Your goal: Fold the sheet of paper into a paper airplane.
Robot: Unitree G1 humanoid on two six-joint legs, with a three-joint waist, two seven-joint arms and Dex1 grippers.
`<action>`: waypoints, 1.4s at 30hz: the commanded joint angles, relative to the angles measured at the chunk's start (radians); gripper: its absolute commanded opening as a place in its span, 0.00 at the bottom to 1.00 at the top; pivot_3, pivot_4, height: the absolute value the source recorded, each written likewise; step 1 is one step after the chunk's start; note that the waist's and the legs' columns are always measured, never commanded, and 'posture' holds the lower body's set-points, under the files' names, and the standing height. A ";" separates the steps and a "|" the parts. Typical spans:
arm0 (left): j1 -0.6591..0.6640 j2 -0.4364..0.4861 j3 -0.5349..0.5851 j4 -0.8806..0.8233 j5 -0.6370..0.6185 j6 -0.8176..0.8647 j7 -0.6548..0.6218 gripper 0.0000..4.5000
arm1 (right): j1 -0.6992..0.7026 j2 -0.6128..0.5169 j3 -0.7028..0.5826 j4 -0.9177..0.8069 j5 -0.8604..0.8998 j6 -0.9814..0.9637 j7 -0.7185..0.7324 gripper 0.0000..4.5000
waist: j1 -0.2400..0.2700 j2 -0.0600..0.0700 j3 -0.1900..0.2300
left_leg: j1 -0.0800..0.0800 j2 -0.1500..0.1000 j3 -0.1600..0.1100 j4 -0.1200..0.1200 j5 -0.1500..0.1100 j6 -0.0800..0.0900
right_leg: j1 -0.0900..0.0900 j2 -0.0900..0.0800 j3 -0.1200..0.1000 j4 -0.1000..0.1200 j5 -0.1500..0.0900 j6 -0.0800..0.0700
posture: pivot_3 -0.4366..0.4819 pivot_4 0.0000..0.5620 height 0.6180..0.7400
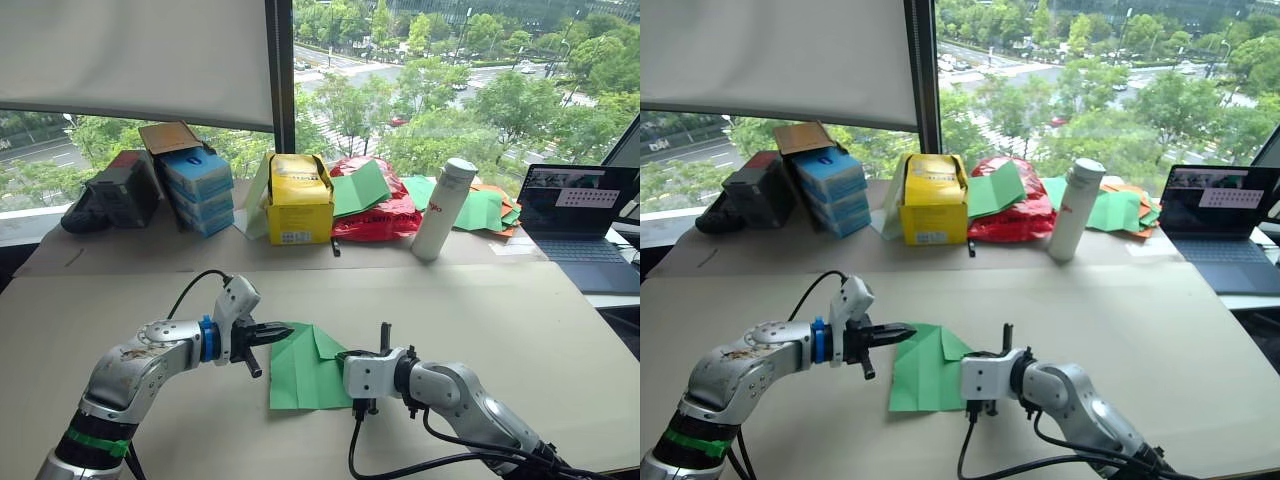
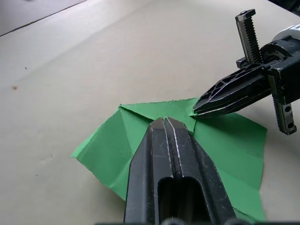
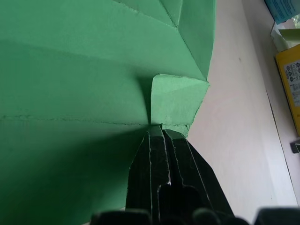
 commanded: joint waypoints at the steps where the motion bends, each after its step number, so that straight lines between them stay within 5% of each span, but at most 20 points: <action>1: -0.055 -0.024 -0.033 0.023 0.036 -0.038 -0.005 0.00 | 0.007 0.016 -0.020 -0.010 0.000 0.004 0.013 0.00 | 0.000 0.000 0.000 | 0.000 0.000 0.000 0.000 0.000 0.000 | 0.000 0.000 0.000 0.000 0.000 0.000 | 0.48 0.27 1.00; 11: -0.121 -0.074 -0.172 0.191 0.220 -0.122 0.013 0.00 | 0.027 0.047 -0.040 -0.005 -0.013 0.016 0.018 0.00 | -0.001 0.000 0.000 | 0.000 0.000 0.001 0.000 0.000 0.000 | 0.000 0.002 0.000 0.001 0.000 0.000 | 0.48 0.27 1.00; 42: -0.167 -0.180 -0.244 0.334 0.402 -0.203 0.018 0.00 | 0.043 0.062 -0.061 -0.011 -0.020 0.058 0.023 0.00 | 0.002 0.000 0.000 | 0.001 0.000 0.001 0.002 -0.003 0.005 | 0.001 0.001 -0.001 0.002 0.000 0.001 | 0.48 0.27 1.00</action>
